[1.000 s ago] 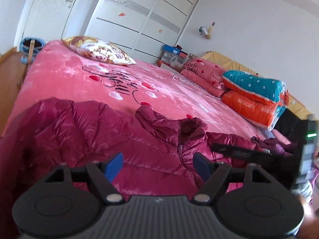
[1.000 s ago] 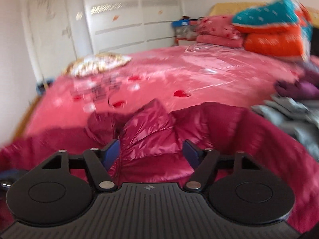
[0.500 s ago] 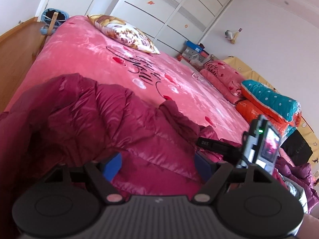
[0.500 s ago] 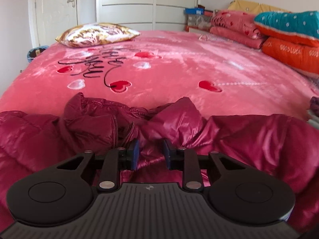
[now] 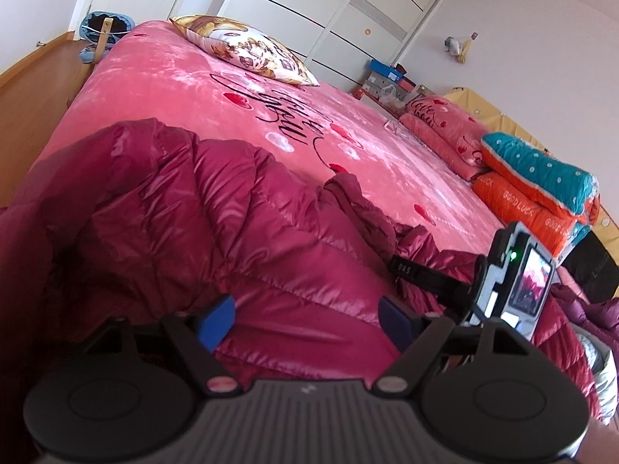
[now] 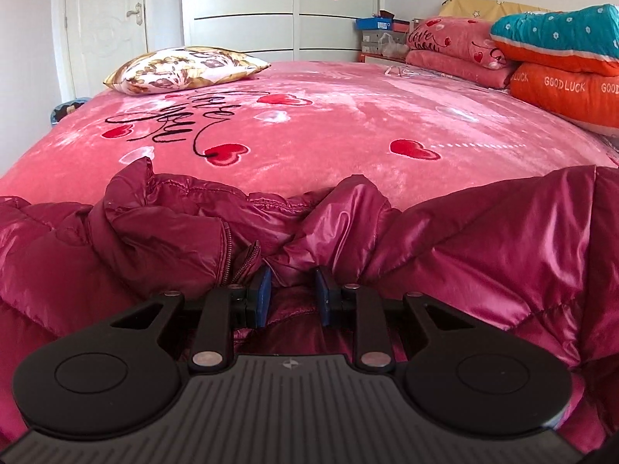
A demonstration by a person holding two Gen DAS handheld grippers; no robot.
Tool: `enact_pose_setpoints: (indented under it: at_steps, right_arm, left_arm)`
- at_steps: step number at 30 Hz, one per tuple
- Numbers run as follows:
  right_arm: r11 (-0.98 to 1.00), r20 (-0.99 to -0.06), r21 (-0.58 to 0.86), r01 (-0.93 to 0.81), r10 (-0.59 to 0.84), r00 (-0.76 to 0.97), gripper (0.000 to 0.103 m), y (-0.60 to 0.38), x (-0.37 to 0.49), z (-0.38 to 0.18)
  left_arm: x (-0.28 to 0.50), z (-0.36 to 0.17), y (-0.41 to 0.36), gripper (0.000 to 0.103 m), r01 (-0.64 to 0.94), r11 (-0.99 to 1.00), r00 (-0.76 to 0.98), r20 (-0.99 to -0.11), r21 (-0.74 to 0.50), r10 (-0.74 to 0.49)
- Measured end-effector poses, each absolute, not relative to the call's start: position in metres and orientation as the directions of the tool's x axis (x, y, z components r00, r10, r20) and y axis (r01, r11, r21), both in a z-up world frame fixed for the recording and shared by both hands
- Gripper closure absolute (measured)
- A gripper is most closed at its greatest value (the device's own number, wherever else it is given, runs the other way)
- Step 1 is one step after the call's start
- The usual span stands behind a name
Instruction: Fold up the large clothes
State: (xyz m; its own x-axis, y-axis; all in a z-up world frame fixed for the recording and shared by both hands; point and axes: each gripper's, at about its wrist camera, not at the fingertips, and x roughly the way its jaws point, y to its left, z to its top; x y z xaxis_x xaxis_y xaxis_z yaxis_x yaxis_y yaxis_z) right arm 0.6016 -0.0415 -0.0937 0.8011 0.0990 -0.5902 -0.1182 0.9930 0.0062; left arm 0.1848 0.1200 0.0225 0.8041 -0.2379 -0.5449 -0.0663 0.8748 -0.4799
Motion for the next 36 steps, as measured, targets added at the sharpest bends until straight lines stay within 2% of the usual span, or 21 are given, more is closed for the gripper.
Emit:
enact_pose_setpoints:
  at_steps: [4, 5, 7, 8, 9, 12, 16, 21, 26, 32, 36]
  right_arm:
    - [0.994, -0.596, -0.013, -0.109, 0.080, 0.799, 0.070, -0.038, 0.601, -0.089]
    - [0.995, -0.599, -0.016, -0.101, 0.072, 0.797, 0.067, -0.038, 0.600, -0.086]
    - [0.997, -0.597, 0.007, -0.072, 0.062, 0.800, 0.053, -0.040, 0.597, -0.077]
    - [0.998, -0.583, 0.033, -0.050, 0.060, 0.810, 0.037, -0.045, 0.589, -0.069]
    - [0.998, -0.562, 0.064, -0.025, 0.057, 0.825, 0.025, -0.052, 0.579, -0.060]
    - [0.987, -0.503, 0.157, 0.029, 0.055, 0.862, 0.004, -0.077, 0.542, -0.032]
    - [0.976, -0.445, 0.191, 0.104, -0.008, 0.895, 0.003, -0.109, 0.474, -0.007]
    - [0.949, -0.441, 0.222, 0.226, -0.109, 0.891, 0.003, -0.149, 0.389, 0.001]
    - [0.935, -0.425, 0.180, 0.307, -0.207, 0.881, 0.003, -0.177, 0.315, 0.003]
    - [0.878, -0.452, 0.243, 0.413, -0.275, 0.849, 0.002, -0.213, 0.253, -0.005]
    - [0.847, -0.467, 0.290, 0.445, -0.281, 0.839, 0.002, -0.224, 0.237, -0.014]
  left_arm:
    - [0.186, 0.024, 0.119, 0.021, -0.051, 0.888, 0.806, -0.544, -0.457, -0.234]
    - [0.187, 0.024, 0.119, 0.021, -0.049, 0.889, 0.808, -0.541, -0.456, -0.233]
    - [0.186, 0.025, 0.119, 0.021, -0.044, 0.892, 0.814, -0.534, -0.451, -0.230]
    - [0.186, 0.026, 0.119, 0.021, -0.039, 0.894, 0.816, -0.530, -0.447, -0.230]
    - [0.186, 0.026, 0.118, 0.021, -0.033, 0.894, 0.819, -0.525, -0.447, -0.232]
    - [0.183, 0.027, 0.111, 0.021, -0.001, 0.894, 0.824, -0.506, -0.448, -0.253]
    - [0.177, 0.031, 0.094, 0.021, 0.078, 0.908, 0.830, -0.478, -0.411, -0.288]
    - [0.162, 0.036, 0.067, 0.021, 0.205, 0.919, 0.822, -0.450, -0.337, -0.348]
    - [0.139, 0.037, 0.044, 0.021, 0.300, 0.906, 0.800, -0.439, -0.298, -0.410]
    - [0.104, 0.037, 0.017, 0.021, 0.398, 0.894, 0.774, -0.448, -0.205, -0.447]
    - [0.076, 0.034, 0.006, 0.021, 0.399, 0.902, 0.766, -0.482, -0.163, -0.425]
